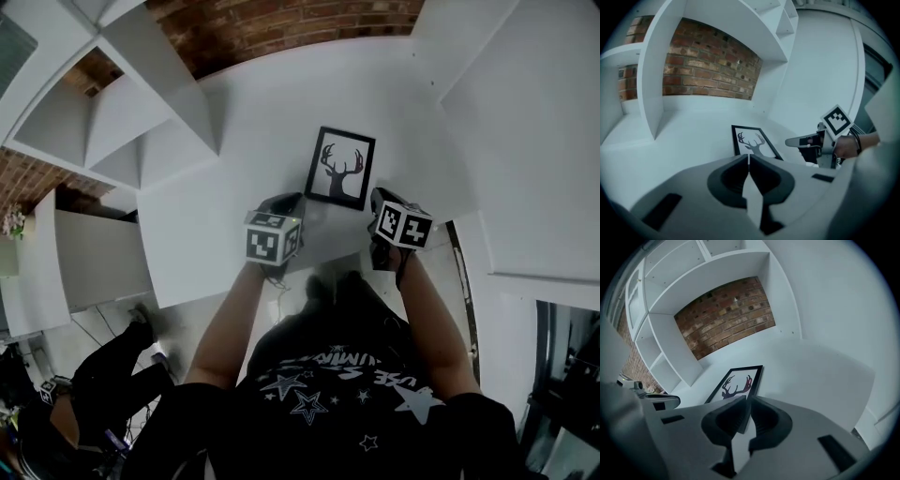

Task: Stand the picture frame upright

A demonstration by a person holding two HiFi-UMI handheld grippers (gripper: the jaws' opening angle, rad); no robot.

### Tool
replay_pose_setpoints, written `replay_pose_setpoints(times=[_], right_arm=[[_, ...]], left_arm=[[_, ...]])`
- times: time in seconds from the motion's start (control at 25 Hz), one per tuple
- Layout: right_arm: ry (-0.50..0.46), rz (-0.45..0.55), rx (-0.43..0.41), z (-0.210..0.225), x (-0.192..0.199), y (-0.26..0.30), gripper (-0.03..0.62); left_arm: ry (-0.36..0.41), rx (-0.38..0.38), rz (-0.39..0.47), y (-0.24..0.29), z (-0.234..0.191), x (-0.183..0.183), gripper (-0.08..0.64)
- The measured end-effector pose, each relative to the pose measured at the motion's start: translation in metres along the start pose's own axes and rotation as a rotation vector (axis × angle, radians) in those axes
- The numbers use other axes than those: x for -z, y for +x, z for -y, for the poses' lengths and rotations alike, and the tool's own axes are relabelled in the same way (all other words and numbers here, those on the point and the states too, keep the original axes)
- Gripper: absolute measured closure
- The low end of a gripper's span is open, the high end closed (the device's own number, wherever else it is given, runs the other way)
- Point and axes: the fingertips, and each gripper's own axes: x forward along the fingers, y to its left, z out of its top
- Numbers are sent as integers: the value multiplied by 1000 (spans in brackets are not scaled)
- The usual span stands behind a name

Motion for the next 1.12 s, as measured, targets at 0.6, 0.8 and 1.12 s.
replay_pose_setpoints(times=[0.6,0.8,1.12], right_arm=[[45,-106,-19,12,-13,57,479],[53,-141,-31,14,-7,71,477],[-12,-179,-16,13,-4,77,477]], left_arm=[[-41,-79,-96,47,-20,-18,541],[-56,-89,-142,54,-23,-13,541],[-91,-101,-150,52,-28,-7,541]])
